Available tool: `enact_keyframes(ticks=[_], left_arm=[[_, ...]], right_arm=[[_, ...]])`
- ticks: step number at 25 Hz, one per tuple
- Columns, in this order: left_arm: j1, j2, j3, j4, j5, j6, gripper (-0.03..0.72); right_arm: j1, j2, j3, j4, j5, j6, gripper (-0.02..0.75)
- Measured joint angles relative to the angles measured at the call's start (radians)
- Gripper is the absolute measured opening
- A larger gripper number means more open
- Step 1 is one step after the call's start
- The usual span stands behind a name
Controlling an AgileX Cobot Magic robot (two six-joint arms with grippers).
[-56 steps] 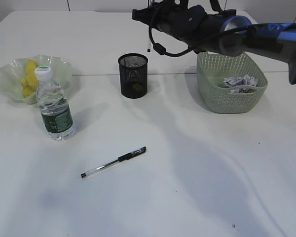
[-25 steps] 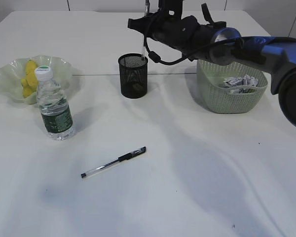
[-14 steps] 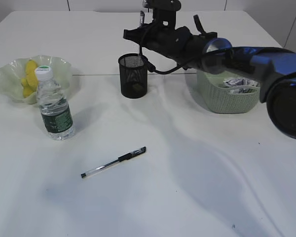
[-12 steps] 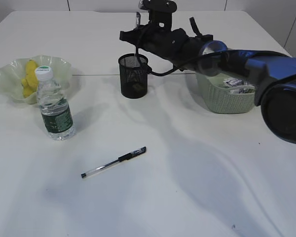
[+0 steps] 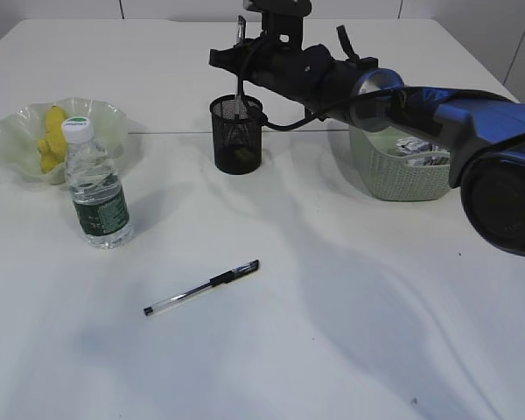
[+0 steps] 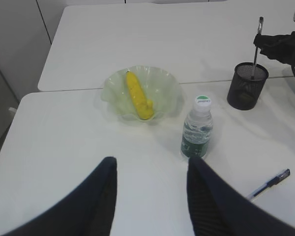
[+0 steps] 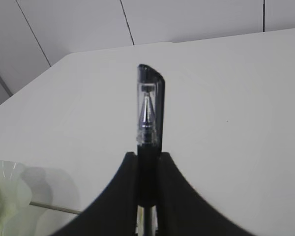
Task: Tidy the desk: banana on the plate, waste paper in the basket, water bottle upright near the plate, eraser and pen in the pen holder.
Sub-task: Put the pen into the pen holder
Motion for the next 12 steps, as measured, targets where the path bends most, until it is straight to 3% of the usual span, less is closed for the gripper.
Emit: enact_keyframes(ticks=[12], left_arm=[[0.000, 0.000, 0.000, 0.002, 0.000, 0.000, 0.325]], right_arm=[[0.002, 0.005, -0.002, -0.002, -0.016, -0.002, 0.045]])
